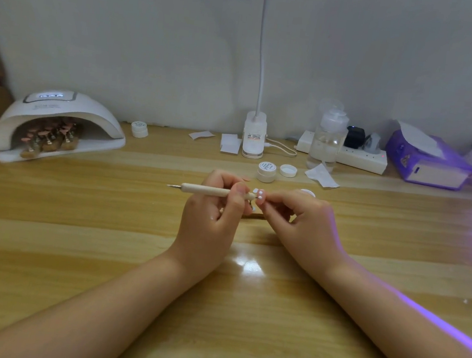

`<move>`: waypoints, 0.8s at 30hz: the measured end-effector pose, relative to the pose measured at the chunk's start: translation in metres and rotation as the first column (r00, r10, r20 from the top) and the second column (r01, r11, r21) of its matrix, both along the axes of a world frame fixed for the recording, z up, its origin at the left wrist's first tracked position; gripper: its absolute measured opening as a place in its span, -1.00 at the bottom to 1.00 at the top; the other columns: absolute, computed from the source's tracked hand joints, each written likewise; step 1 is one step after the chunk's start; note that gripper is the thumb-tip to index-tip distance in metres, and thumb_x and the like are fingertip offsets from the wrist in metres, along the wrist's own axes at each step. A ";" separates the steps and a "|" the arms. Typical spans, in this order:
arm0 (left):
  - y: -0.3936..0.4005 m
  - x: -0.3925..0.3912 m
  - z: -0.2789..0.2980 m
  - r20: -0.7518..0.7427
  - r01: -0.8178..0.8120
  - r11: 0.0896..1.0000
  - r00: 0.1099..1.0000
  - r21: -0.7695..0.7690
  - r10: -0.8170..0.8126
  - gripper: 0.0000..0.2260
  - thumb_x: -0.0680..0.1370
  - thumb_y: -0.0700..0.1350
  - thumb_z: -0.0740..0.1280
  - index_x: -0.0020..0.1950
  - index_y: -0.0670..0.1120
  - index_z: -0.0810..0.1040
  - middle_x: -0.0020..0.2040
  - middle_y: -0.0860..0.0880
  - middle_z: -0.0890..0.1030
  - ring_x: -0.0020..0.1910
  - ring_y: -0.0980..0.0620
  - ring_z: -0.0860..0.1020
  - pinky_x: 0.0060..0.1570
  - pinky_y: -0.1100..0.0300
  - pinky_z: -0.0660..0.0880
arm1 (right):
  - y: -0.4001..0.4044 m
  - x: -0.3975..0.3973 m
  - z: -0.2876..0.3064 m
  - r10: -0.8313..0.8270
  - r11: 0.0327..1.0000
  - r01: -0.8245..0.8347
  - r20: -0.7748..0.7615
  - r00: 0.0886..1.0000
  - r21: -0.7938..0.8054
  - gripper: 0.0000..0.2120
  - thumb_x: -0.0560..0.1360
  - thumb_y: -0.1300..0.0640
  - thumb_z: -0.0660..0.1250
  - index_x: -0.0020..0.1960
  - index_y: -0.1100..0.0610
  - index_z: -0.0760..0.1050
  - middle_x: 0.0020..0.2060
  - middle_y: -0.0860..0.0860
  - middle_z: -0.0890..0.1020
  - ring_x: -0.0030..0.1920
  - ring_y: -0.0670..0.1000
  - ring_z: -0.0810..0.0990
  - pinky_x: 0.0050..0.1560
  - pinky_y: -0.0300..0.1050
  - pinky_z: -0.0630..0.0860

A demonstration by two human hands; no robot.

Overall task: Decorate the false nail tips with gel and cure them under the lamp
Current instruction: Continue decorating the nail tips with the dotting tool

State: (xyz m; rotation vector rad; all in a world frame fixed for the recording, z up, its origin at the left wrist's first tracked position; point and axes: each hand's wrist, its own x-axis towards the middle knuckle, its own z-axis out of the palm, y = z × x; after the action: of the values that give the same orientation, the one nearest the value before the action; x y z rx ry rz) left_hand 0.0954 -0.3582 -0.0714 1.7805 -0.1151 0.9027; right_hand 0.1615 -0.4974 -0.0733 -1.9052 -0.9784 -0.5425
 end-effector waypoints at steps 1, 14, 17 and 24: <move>0.000 0.000 0.000 -0.001 0.000 1.000 1.000 0.000 0.000 -0.86 0.52 0.07 0.17 -0.15 0.06 0.45 -0.31 0.05 0.62 -0.29 0.14 0.61 -0.24 0.17 0.56 | 0.000 0.000 0.000 0.001 1.000 -0.001 0.000 1.000 0.002 -0.90 0.44 0.26 0.44 -0.08 0.11 0.67 -0.33 -0.07 0.64 -0.34 -0.07 0.50 -0.26 -0.15 0.46; -0.001 -0.001 0.002 -0.014 -0.010 1.000 1.000 -0.007 0.010 -0.89 0.55 -0.05 0.21 -0.17 0.03 0.45 -0.32 0.03 0.62 -0.30 0.15 0.61 -0.25 0.24 0.55 | 0.001 -0.001 0.000 0.028 0.999 -0.027 -0.023 0.999 0.026 -0.92 0.44 0.27 0.43 -0.09 0.15 0.67 -0.35 -0.01 0.65 -0.36 -0.01 0.50 -0.25 -0.06 0.47; 0.000 -0.001 0.002 -0.023 -0.016 1.000 1.000 -0.009 0.015 -0.89 0.54 0.00 0.21 -0.16 0.04 0.46 -0.33 0.07 0.62 -0.30 0.13 0.62 -0.22 0.14 0.57 | 0.000 -0.001 0.000 0.033 0.999 -0.033 -0.020 0.999 0.030 -0.92 0.45 0.27 0.43 -0.09 0.16 0.67 -0.35 0.00 0.65 -0.35 0.01 0.51 -0.25 -0.01 0.48; 0.000 -0.001 0.001 -0.004 -0.015 1.000 1.000 0.010 0.015 -0.89 0.54 0.00 0.21 -0.17 0.06 0.45 -0.29 0.05 0.63 -0.31 0.16 0.61 -0.27 0.26 0.54 | 0.000 0.000 -0.001 0.010 1.000 -0.010 -0.013 1.000 0.021 -0.91 0.44 0.27 0.43 -0.09 0.13 0.67 -0.35 -0.03 0.64 -0.36 -0.05 0.49 -0.24 -0.10 0.46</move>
State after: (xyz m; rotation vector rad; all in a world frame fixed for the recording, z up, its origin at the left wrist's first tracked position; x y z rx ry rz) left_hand 0.0944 -0.3586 -0.0701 1.7940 -0.1039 0.9107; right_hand 0.1618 -0.4969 -0.0742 -1.8825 -0.9697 -0.5312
